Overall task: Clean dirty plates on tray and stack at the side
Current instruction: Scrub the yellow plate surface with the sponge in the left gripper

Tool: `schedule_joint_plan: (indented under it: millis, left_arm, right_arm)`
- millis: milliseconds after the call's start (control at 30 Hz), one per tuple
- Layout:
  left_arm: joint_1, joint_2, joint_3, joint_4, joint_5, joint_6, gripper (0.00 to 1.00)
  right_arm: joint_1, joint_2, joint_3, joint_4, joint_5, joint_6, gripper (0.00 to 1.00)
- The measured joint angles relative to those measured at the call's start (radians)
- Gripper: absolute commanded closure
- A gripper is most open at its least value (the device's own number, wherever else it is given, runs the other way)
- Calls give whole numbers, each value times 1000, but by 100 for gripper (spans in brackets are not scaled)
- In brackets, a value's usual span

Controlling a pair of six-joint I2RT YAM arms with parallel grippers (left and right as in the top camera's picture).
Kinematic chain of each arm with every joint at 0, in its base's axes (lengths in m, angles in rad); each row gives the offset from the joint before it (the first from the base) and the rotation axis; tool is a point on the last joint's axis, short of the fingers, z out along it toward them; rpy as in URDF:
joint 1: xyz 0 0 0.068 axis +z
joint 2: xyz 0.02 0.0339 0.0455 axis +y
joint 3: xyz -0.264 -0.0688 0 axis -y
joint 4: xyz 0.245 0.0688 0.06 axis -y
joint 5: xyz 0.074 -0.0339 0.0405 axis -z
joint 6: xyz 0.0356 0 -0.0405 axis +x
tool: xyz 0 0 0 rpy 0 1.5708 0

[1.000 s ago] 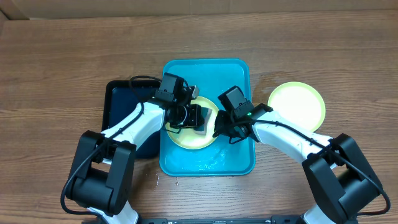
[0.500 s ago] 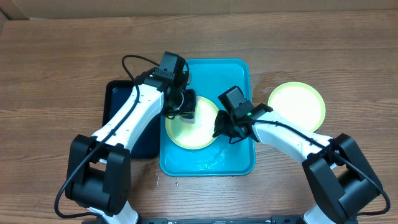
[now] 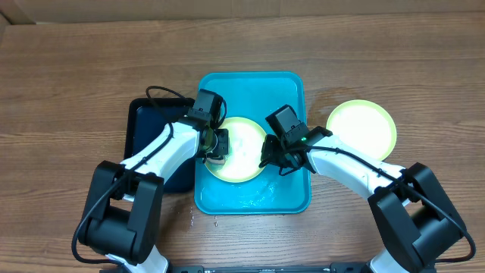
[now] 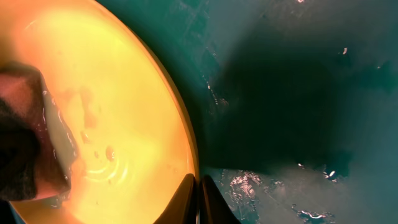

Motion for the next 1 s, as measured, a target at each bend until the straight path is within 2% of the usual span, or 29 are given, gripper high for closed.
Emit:
schedule_joint_plan:
  millis: [133, 300, 400, 533, 633, 800, 867, 1000]
  left_arm:
    - [12, -6, -19, 36, 96, 0, 96]
    - [7, -3, -28, 72, 312, 0, 96]
    - [7, 7, 62, -31, 376, 0, 96]
    - [7, 9, 230, -129, 335, 0, 96]
    - [7, 9, 284, -158, 276, 0, 96]
    - [6, 9, 266, -210, 116, 0, 96]
    - [6, 9, 222, -192, 47, 0, 96]
    - [2, 9, 134, -105, 9, 0, 96]
  right_arm:
    - [0, 0, 0, -1, 3, 0, 96]
    - [0, 0, 0, 0, 3, 0, 96]
    - [0, 0, 0, 0, 3, 0, 96]
    - [0, 0, 0, 1, 3, 0, 96]
    - [0, 0, 0, 1, 4, 0, 95]
    - [0, 0, 0, 1, 3, 0, 95]
    - [0, 0, 0, 1, 3, 0, 95]
    - [0, 0, 0, 1, 3, 0, 95]
